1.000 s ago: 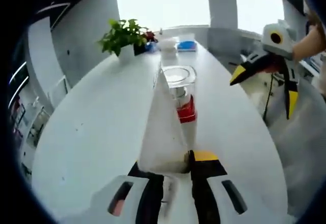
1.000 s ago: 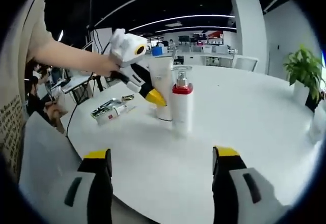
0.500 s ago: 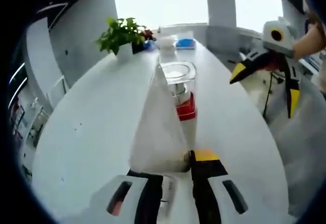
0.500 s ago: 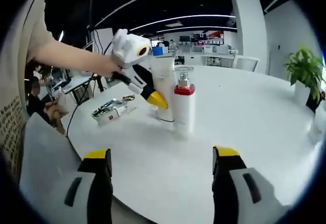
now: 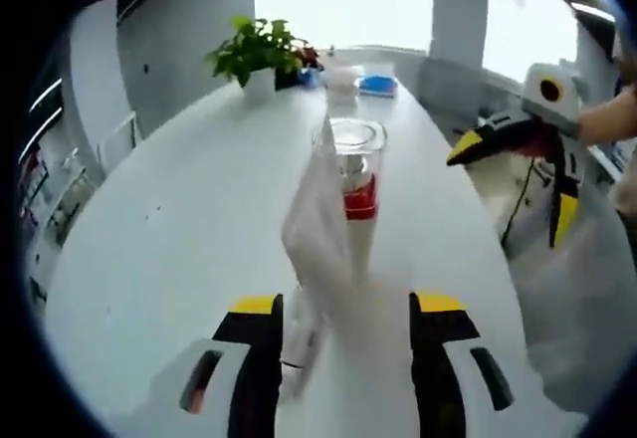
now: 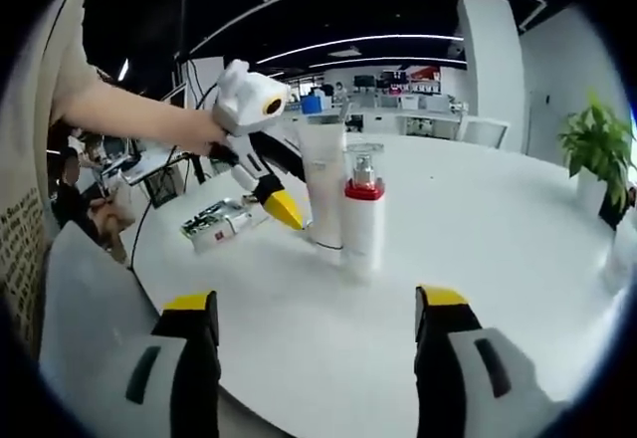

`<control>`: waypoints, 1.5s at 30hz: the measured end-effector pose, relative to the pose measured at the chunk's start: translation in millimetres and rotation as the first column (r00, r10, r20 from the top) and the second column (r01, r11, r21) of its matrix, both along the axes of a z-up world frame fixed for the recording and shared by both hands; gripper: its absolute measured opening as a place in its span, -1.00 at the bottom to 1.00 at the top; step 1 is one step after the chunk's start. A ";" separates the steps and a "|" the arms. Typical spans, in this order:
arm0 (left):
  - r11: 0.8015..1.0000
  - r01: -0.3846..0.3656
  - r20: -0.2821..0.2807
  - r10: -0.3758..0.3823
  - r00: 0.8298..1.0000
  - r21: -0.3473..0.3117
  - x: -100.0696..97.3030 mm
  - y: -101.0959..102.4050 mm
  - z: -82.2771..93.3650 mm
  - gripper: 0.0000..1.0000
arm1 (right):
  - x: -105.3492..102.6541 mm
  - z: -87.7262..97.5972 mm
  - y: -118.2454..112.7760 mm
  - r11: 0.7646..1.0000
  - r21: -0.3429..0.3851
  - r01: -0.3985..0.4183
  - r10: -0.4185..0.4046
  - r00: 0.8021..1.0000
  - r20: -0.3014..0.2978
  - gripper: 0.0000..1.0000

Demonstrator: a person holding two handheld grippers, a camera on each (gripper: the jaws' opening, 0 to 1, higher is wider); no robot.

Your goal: Arrange the skincare products in the storage area until every visible bottle or jar stands upright without overlapping.

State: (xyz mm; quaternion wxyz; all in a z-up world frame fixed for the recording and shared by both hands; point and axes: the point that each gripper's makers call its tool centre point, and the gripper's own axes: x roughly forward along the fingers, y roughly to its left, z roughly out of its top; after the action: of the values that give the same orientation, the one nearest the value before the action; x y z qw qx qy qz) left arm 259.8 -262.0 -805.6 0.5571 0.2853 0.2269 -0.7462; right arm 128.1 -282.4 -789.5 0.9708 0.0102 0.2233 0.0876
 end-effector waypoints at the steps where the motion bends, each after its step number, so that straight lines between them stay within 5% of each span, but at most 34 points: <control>1: 1.000 -0.008 -0.004 0.008 1.000 0.002 0.5 2.9 0.8 -0.03 | 1.7 1.4 1.5 1.000 -0.002 -0.008 0.008 1.000 0.003 0.63; 10: 0.995 -0.102 -0.056 0.102 0.993 0.004 -1.8 36.6 9.5 0.13 | 7.1 14.9 11.7 0.999 -0.008 -0.041 0.042 0.998 0.037 0.64; 15: 0.972 -0.229 -0.114 0.223 0.968 -0.045 -0.2 50.7 26.1 0.23 | 5.1 21.4 14.4 0.999 0.005 -0.040 0.040 0.998 0.056 0.63; 23: 0.931 -0.356 -0.128 0.344 0.930 -0.080 1.6 80.5 36.8 0.48 | 1.1 33.6 23.9 0.997 -0.008 -0.073 0.073 0.995 0.071 0.63; 35: 0.878 -0.467 -0.124 0.454 0.882 -0.104 -21.1 131.1 52.2 0.82 | -4.2 42.1 40.6 0.993 -0.008 -0.118 0.119 0.990 0.079 0.63; 45: 0.827 -0.554 -0.142 0.540 0.829 -0.090 -43.0 175.0 54.9 0.87 | -13.8 44.1 53.2 0.989 -0.009 -0.149 0.150 0.986 0.074 0.63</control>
State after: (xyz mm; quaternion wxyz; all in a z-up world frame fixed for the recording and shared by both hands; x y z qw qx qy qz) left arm 216.8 -87.0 -750.7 0.7512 0.1303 0.2815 -0.5827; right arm 114.3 -229.2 -745.4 0.9691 -0.0115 0.1870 0.1602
